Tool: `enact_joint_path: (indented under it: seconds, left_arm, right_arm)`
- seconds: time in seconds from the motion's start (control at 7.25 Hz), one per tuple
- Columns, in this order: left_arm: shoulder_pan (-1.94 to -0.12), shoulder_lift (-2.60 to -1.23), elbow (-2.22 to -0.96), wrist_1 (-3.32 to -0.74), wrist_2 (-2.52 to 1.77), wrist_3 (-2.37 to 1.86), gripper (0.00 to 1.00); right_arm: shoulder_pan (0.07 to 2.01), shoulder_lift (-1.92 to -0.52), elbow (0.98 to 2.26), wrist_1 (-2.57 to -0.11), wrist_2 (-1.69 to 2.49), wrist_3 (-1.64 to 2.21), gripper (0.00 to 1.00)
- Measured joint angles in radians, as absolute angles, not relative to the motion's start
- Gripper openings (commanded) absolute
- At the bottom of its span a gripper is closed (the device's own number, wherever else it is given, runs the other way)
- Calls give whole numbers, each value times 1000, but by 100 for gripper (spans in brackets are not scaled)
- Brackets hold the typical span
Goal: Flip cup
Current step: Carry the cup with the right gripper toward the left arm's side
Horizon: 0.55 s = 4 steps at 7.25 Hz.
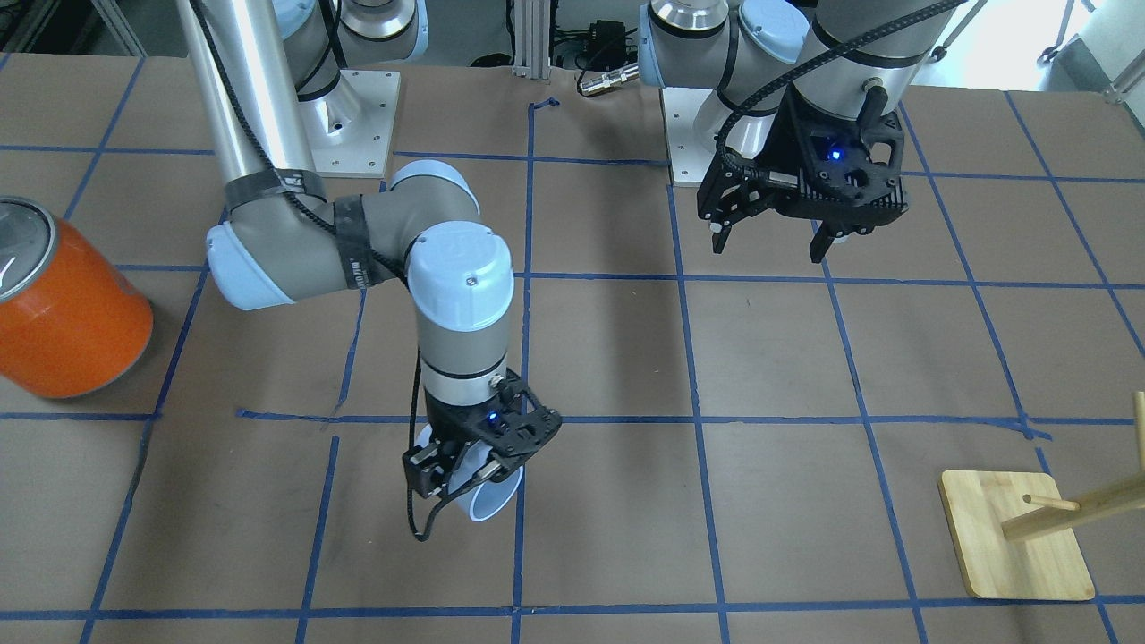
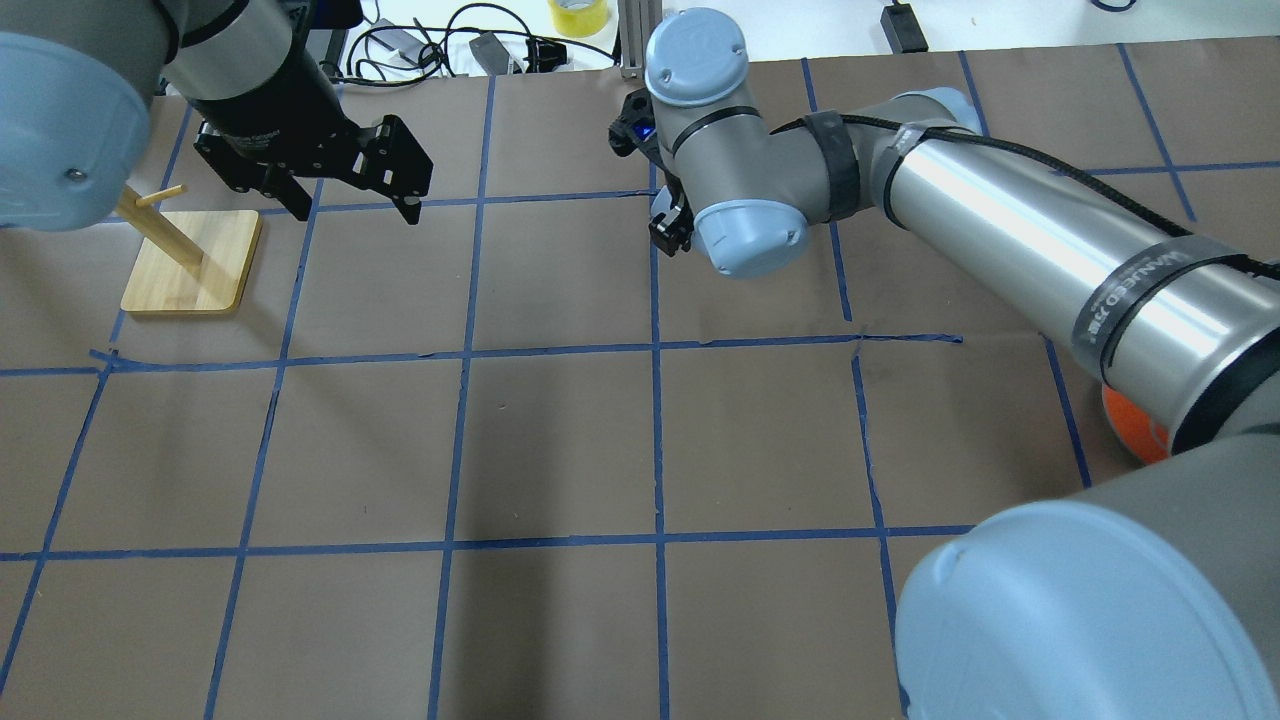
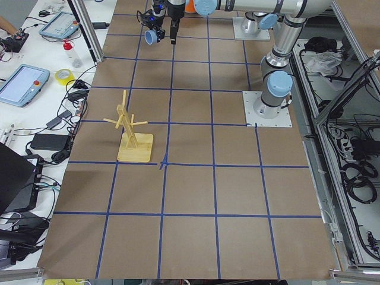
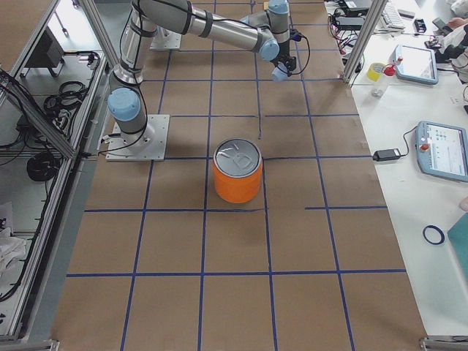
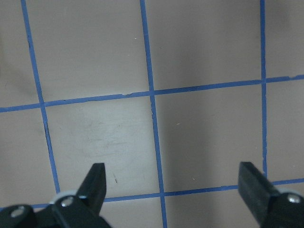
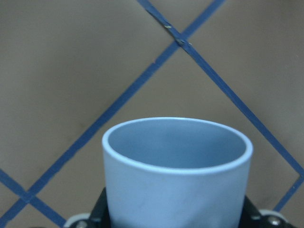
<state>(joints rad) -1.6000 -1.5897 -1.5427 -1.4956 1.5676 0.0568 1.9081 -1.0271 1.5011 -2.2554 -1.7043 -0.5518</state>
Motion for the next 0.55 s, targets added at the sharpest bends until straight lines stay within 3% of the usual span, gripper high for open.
enact_joint_path:
  seconds: [0.55]
  left_arm:
    - [-1599,-1591,-1538,-1497,1566,54,100]
  right_arm:
    - [2046,-994,1504,-2272,-1699,-889,30]
